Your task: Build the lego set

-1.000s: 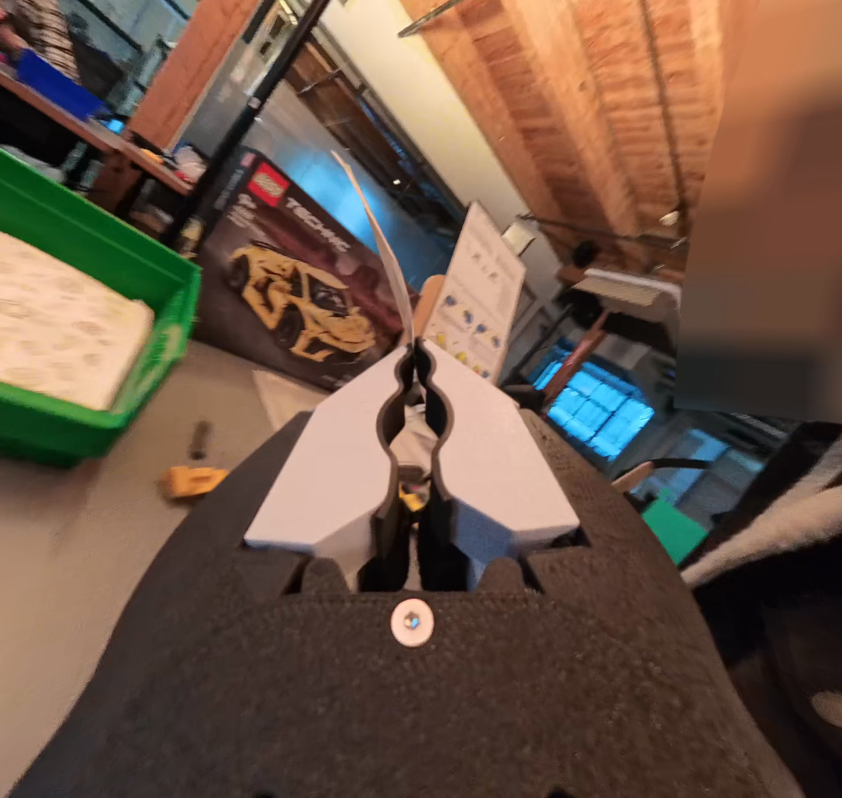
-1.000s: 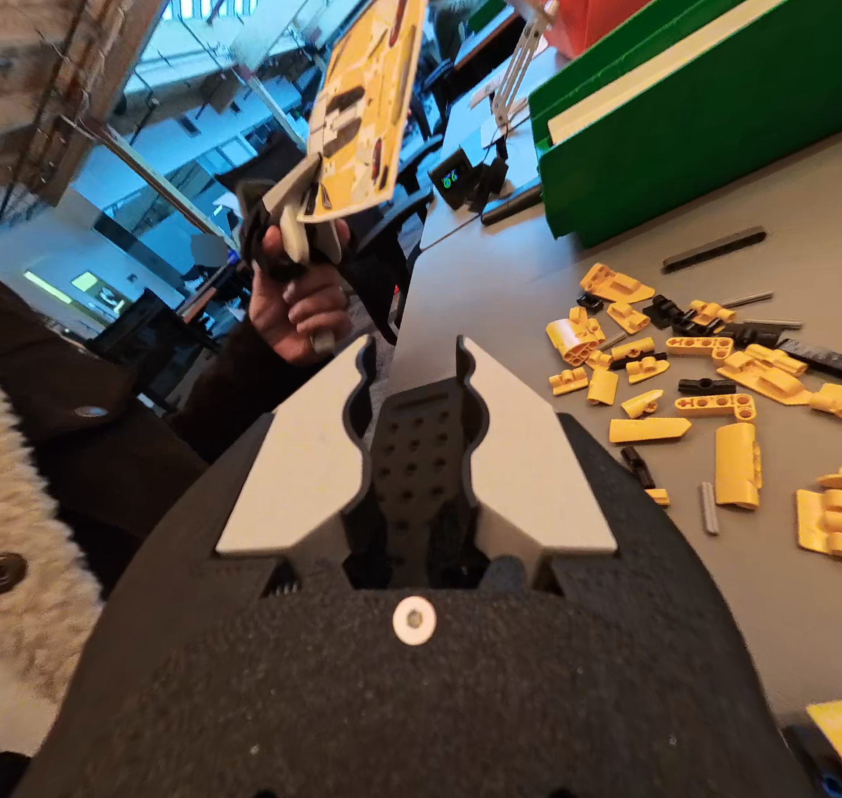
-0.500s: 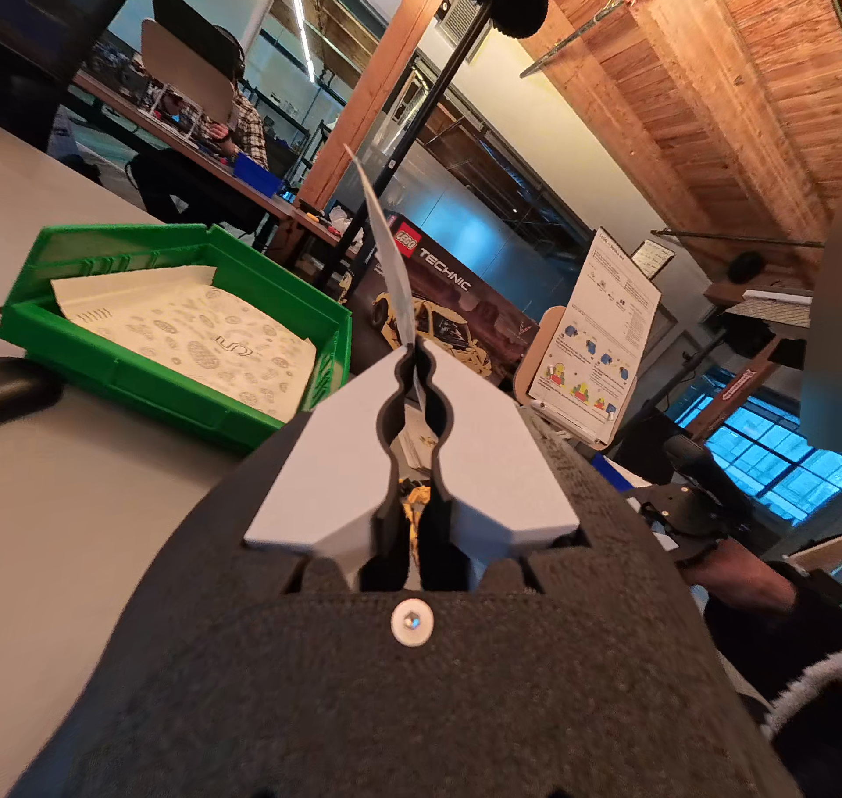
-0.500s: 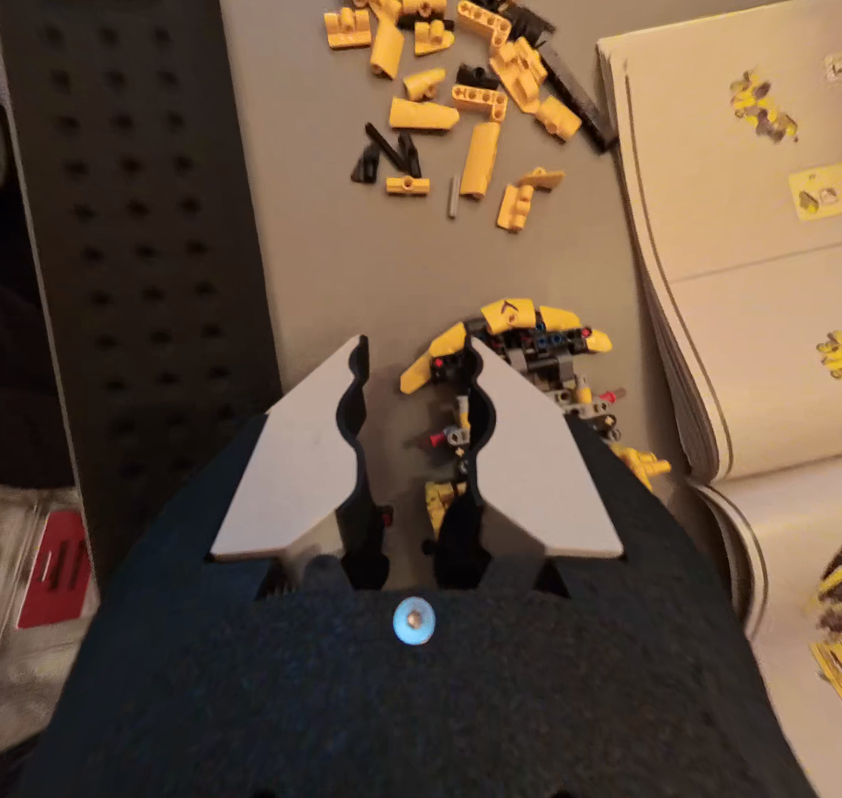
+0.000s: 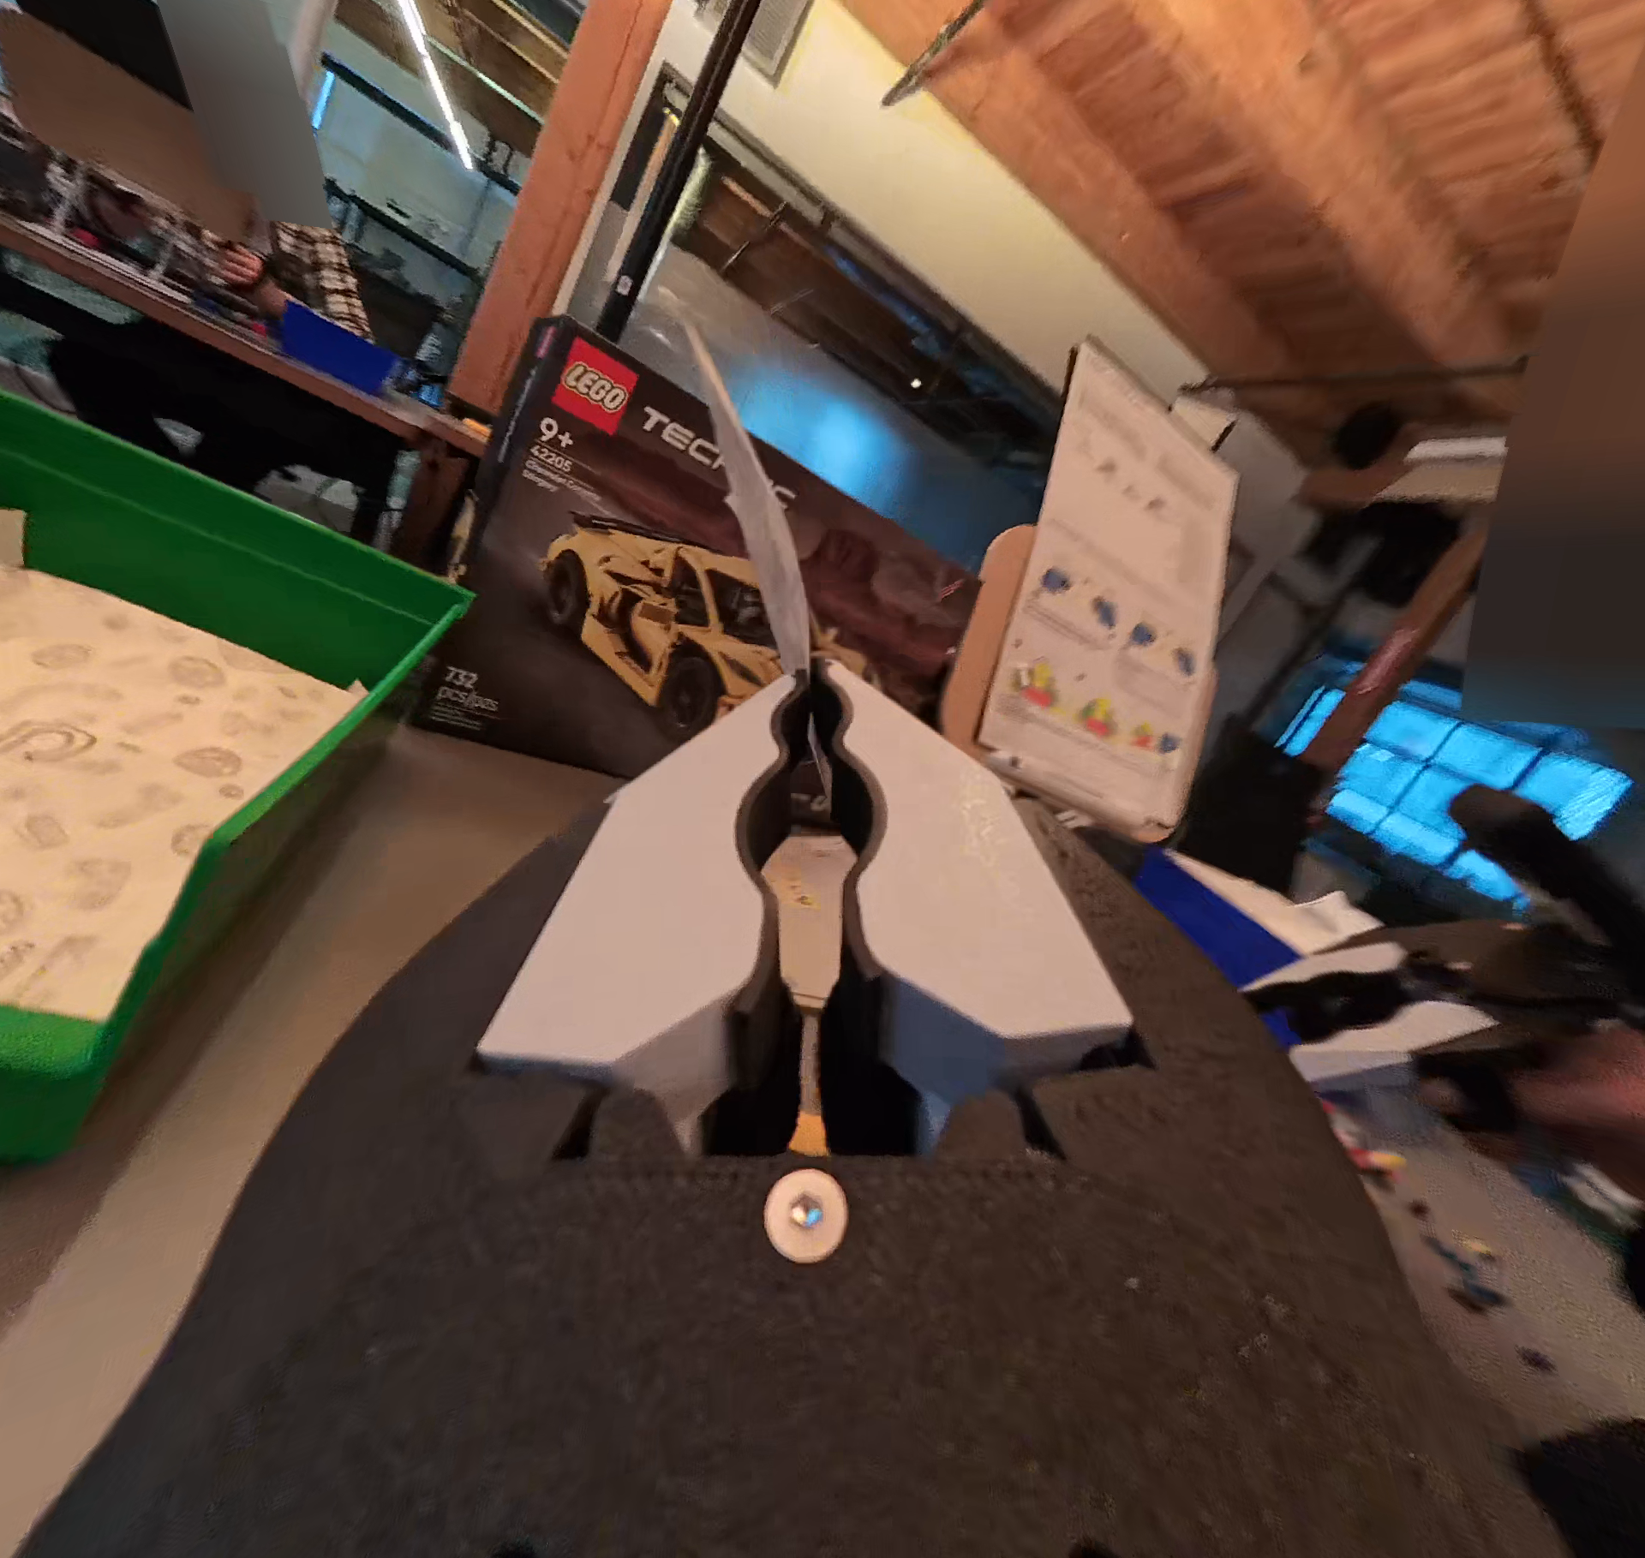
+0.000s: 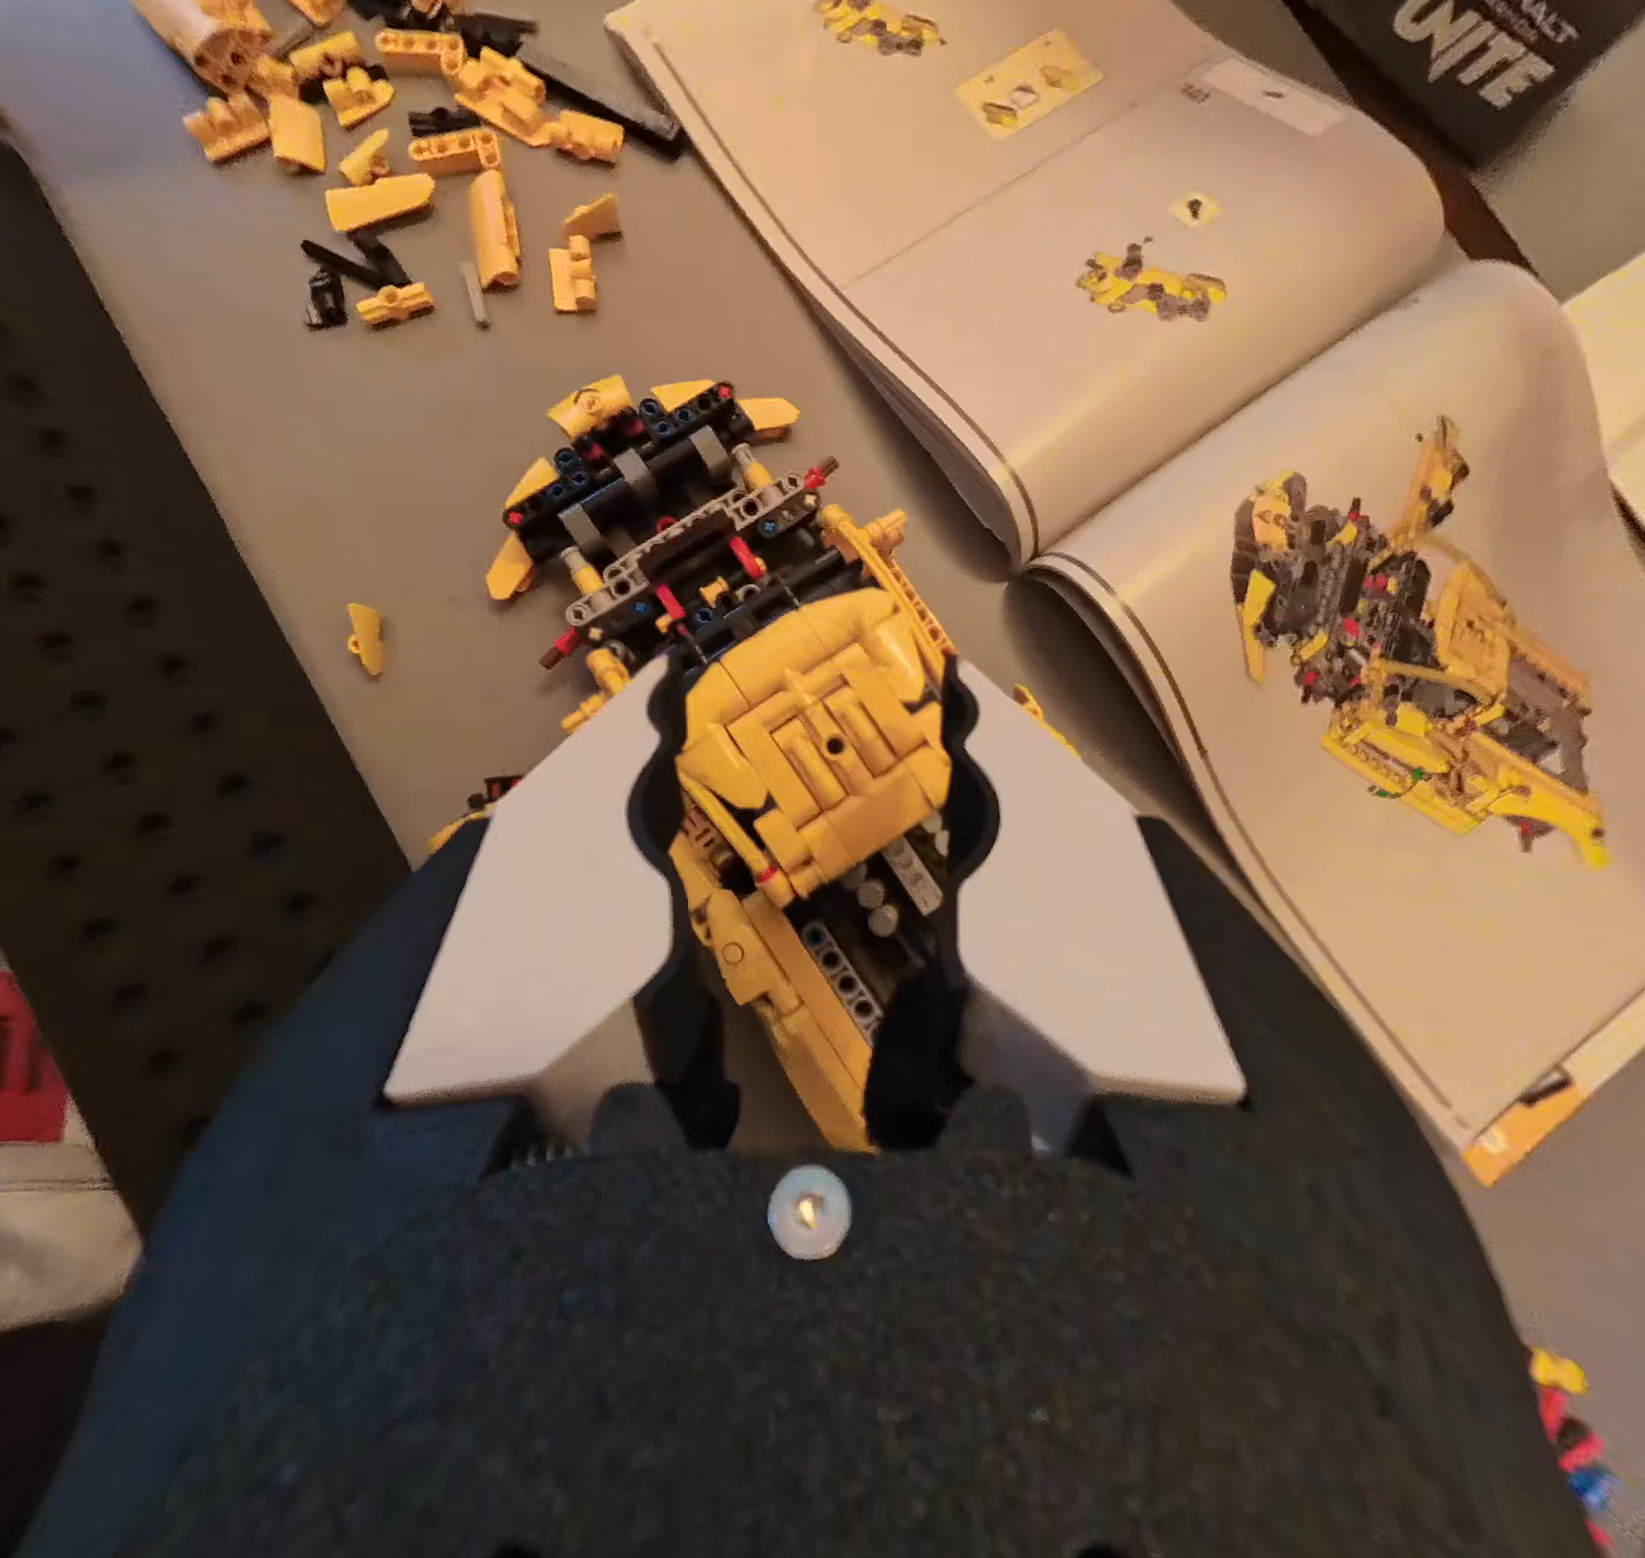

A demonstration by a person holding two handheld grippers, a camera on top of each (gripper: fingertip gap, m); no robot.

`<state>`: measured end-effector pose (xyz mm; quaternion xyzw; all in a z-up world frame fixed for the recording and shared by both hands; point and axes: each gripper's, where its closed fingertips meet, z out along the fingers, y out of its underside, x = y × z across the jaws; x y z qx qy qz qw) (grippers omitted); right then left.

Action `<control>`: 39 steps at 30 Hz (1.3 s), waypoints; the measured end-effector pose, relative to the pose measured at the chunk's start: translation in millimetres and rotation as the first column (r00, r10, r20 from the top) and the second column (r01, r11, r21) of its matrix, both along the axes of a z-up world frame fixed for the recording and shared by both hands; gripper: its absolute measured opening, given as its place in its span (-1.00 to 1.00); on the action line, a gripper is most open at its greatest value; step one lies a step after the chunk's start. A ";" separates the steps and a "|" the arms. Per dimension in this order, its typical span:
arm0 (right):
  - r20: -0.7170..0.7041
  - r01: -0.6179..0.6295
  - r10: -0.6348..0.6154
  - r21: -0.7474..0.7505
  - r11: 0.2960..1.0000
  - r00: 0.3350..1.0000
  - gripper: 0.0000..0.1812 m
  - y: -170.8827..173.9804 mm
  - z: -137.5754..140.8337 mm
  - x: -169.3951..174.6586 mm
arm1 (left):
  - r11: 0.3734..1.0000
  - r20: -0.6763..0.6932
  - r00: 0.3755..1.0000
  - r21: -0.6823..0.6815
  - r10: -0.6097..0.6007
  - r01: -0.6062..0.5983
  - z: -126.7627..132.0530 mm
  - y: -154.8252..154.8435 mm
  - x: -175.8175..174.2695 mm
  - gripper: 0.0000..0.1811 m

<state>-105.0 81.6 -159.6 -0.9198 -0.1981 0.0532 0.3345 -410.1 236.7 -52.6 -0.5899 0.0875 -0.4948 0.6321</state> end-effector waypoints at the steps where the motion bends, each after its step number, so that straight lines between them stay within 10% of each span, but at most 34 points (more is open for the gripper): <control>1: -0.028 0.006 -0.006 0.011 1.000 1.000 -0.37 -1.2 1.3 2.2 | 1.000 -0.035 0.999 0.011 0.019 -0.019 -0.3 4.5 9.5 -1.00; 10: -0.081 -0.038 0.052 0.160 0.986 0.995 -0.39 31.6 5.9 3.5 | 0.993 -0.112 0.990 -0.076 0.080 -0.089 -23.7 38.0 93.1 -1.00; 19: -0.122 -0.111 0.128 0.140 0.984 0.984 -0.39 51.6 -1.8 13.4 | 0.983 -0.325 0.930 -0.005 0.173 -0.184 -58.2 53.6 98.2 -1.00; 30: -0.253 -0.119 0.165 0.187 0.975 0.953 -0.40 67.0 8.6 -0.7 | 0.999 -0.190 0.981 -0.022 -0.046 0.042 -42.2 24.0 136.6 -1.00; 39: -0.857 -0.033 0.204 0.214 0.976 0.473 -0.17 55.9 87.9 -97.0 | 0.886 0.375 0.836 -0.074 -0.401 0.458 25.6 -59.6 179.6 -1.00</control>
